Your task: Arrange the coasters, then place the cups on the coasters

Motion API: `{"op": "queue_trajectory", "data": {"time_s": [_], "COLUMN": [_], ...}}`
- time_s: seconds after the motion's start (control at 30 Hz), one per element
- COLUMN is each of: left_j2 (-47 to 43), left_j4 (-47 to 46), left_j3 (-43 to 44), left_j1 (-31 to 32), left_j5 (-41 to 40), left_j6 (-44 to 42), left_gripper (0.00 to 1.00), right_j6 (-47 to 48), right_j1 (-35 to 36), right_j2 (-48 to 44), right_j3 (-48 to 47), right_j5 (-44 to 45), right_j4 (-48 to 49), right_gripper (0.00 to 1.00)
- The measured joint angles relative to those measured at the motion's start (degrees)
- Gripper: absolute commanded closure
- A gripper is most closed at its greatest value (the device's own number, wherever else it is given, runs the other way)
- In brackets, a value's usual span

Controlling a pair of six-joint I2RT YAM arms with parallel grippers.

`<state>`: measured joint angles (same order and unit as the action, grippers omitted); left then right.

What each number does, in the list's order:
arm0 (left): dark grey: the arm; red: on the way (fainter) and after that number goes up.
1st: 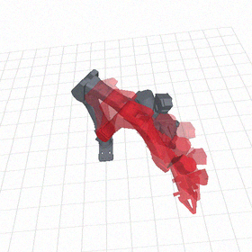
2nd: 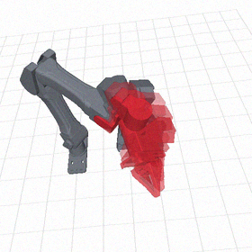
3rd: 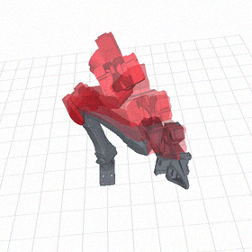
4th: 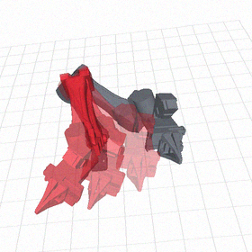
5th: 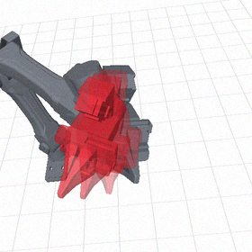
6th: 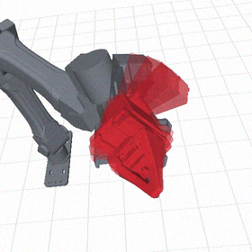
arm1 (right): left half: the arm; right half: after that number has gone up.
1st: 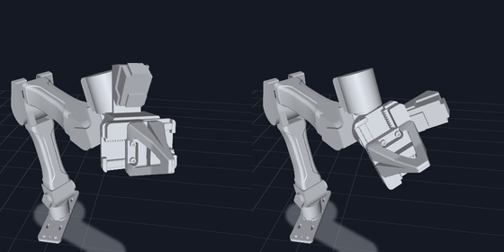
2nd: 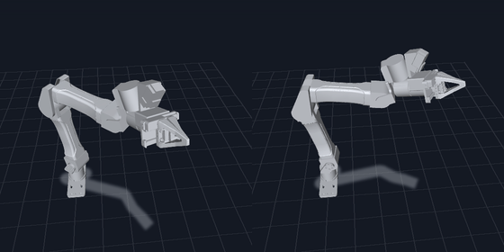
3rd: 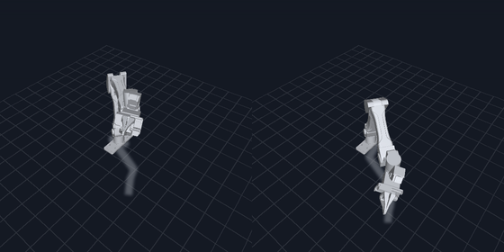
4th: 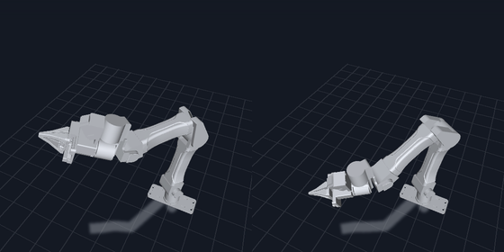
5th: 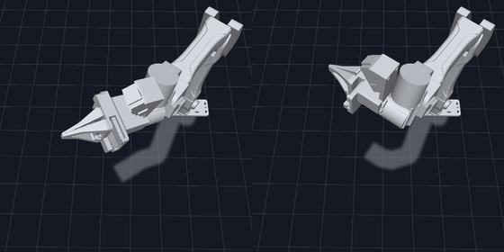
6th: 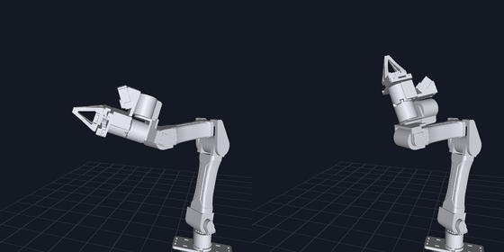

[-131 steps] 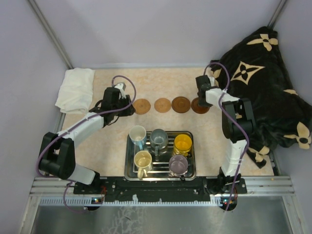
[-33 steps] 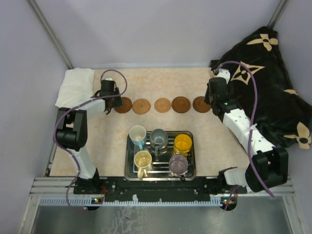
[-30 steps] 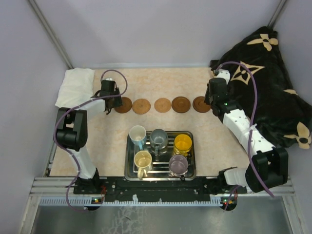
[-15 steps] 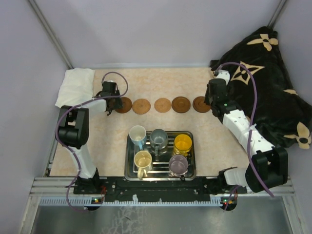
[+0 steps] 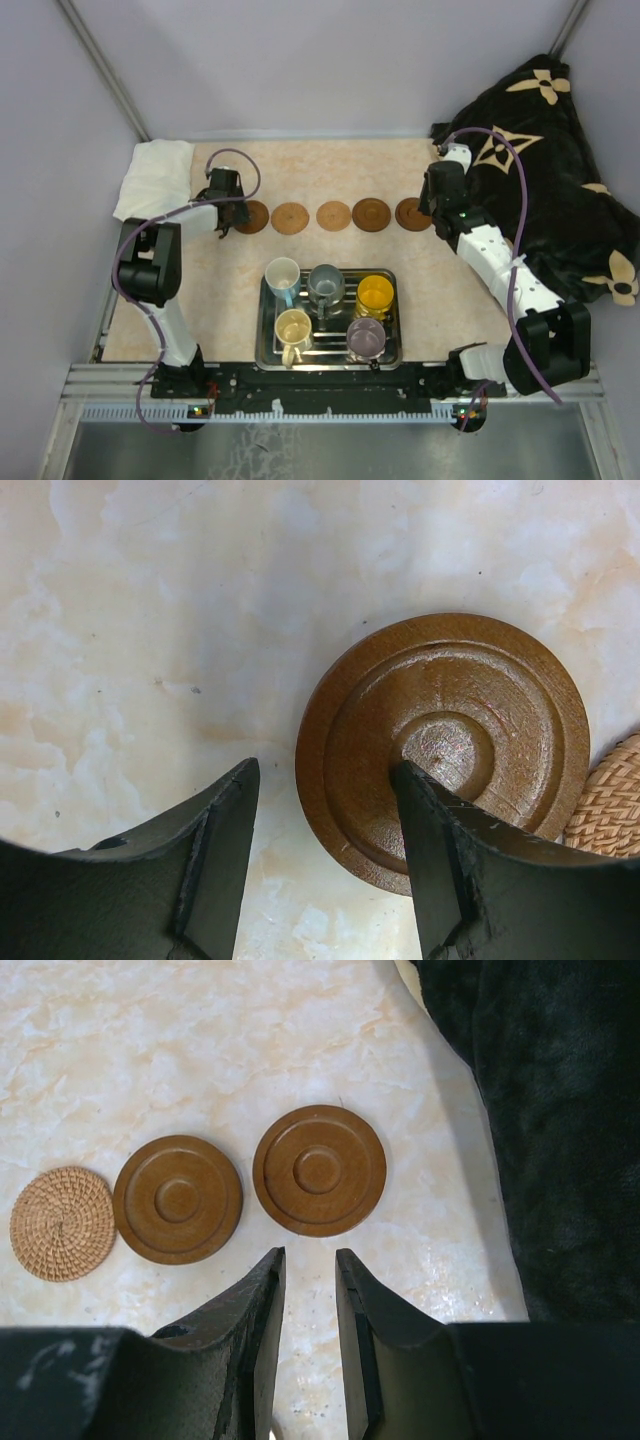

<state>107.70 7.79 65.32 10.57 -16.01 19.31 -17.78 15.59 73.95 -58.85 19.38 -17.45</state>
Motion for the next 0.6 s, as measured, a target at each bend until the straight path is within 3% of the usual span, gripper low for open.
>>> {"op": "queue_trajectory", "data": {"time_s": [0.6], "left_j2": [-0.8], "left_j4": [0.9], "left_j3": [-0.7], "left_j1": [-0.6], "left_j5": [-0.7], "left_j6": [0.2], "left_gripper": [0.31], "right_j6": [0.0], "right_j1": [0.0], "right_j2": [-0.1], "right_j3": [0.0], "right_j5": [-0.6], "right_j4": [-0.2], "right_gripper": [0.71]}}
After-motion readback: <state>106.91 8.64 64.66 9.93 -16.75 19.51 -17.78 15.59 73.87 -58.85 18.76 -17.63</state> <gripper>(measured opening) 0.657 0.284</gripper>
